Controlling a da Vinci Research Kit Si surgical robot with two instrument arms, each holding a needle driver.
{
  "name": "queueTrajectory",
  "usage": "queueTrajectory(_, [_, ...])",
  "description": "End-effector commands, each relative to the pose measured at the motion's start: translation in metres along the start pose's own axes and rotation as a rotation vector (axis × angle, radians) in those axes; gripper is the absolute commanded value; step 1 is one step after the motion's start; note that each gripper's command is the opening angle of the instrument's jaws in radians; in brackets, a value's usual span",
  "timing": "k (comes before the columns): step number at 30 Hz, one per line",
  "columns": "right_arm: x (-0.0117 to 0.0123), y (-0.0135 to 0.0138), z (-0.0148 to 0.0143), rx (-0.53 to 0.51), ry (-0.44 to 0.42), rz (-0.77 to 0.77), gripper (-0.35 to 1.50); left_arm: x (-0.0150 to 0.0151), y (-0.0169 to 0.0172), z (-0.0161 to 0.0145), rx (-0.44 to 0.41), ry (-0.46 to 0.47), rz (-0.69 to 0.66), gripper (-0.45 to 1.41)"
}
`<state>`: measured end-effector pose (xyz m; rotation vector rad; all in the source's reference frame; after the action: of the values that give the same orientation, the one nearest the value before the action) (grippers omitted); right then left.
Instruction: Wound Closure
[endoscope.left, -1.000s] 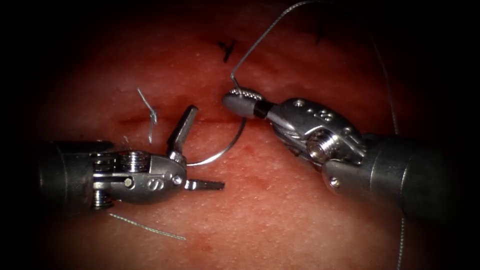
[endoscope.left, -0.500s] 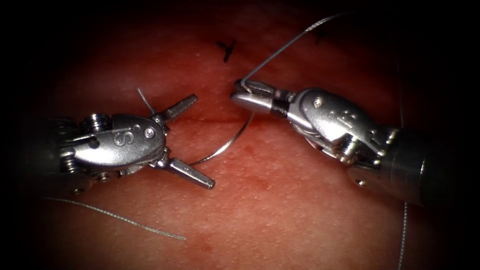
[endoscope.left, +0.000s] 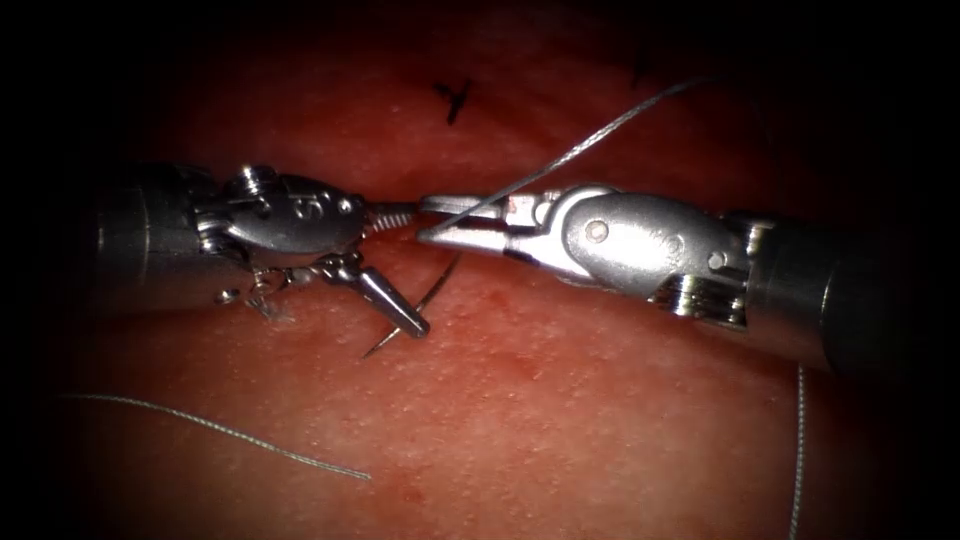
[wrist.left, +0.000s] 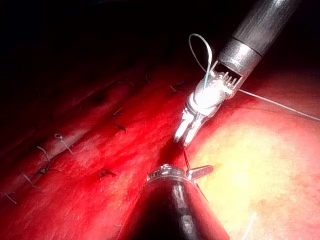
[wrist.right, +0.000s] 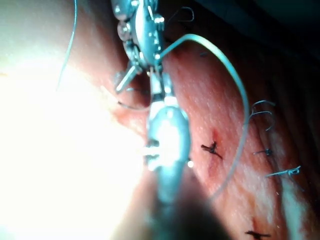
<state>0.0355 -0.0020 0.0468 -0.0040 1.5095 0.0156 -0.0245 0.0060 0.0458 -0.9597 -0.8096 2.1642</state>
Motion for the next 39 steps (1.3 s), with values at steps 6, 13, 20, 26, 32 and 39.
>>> queueTrajectory(6, [0.0006, 0.0004, 0.0014, 0.001, 0.01, -0.039, -0.35, 0.0001, -0.0001, 0.0017, -0.056, -0.034, 0.014, 0.73])
queueTrajectory(13, [0.0012, 0.0001, 0.0018, 0.008, 0.023, -0.045, -0.35, 0.0002, -0.0012, 0.0014, -0.135, -0.033, 0.053, -0.16])
queueTrajectory(20, [0.001, 0.0, 0.0017, 0.008, 0.023, -0.011, -0.35, 0.0, -0.0017, 0.0011, -0.172, -0.019, 0.052, -0.45])
queueTrajectory(26, [0.0017, -0.0001, 0.0023, -0.116, -0.101, 0.177, 0.51, 0.0003, -0.0018, 0.001, -0.127, 0.063, 0.039, -0.45])
queueTrajectory(32, [0.002, 0.0004, 0.0036, -0.206, -0.136, 0.203, 0.93, 0.0013, -0.0026, -0.0003, -0.074, 0.197, -0.009, -0.45])
queueTrajectory(39, [0.0043, 0.0004, 0.0047, -0.481, -0.251, 0.222, 0.83, 0.0015, -0.0022, -0.0007, 0.083, 0.377, -0.104, -0.45])
